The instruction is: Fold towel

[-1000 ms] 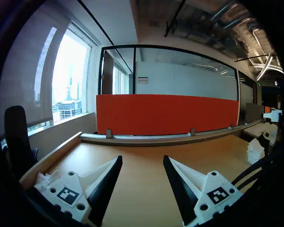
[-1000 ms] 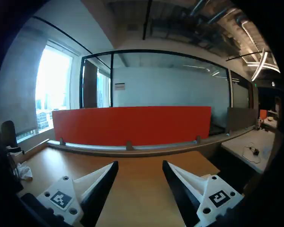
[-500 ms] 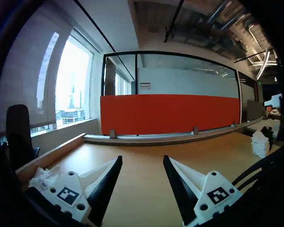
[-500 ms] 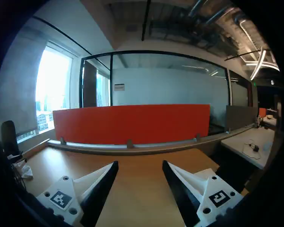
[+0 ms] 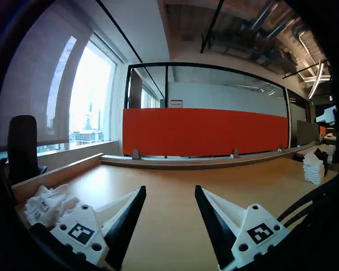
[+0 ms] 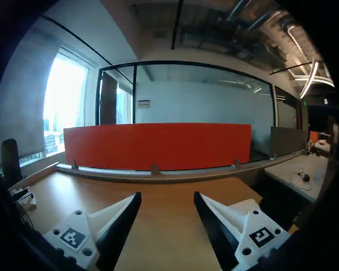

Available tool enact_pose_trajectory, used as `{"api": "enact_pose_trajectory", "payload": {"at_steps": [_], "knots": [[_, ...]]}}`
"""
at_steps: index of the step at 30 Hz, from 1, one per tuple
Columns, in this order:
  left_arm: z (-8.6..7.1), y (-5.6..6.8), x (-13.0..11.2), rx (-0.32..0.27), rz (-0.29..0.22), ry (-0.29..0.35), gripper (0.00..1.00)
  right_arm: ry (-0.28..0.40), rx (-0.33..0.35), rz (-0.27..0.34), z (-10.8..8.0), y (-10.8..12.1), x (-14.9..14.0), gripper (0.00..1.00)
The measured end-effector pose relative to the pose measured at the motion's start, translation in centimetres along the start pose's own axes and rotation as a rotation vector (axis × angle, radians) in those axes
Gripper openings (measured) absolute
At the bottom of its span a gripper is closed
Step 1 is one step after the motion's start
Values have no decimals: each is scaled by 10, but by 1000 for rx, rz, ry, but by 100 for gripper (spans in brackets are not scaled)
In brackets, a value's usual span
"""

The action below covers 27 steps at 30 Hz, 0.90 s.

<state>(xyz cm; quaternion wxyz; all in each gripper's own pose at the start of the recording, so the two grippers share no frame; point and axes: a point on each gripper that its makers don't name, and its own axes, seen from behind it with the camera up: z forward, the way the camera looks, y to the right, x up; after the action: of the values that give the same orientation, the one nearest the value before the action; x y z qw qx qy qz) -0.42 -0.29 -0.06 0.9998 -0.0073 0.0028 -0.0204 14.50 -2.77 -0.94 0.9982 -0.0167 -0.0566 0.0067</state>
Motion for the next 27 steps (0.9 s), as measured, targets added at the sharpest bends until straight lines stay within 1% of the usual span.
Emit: {"api": "enact_pose_trajectory", "payload": {"at_steps": [5, 8, 17, 23, 27], "knots": [[0, 0, -6, 5, 7, 14, 79, 4, -2, 4, 2, 2, -5, 89], [-1, 0, -12, 9, 13, 8, 79, 0, -9, 7, 3, 6, -9, 90], [-2, 0, -21, 15, 4, 8, 79, -4, -21, 18, 4, 13, -14, 89], [-1, -1, -21, 16, -2, 8, 79, -15, -23, 5, 3, 16, -19, 90], [0, -2, -22, 17, 13, 11, 79, -17, -25, -2, 4, 16, -19, 89]]}}
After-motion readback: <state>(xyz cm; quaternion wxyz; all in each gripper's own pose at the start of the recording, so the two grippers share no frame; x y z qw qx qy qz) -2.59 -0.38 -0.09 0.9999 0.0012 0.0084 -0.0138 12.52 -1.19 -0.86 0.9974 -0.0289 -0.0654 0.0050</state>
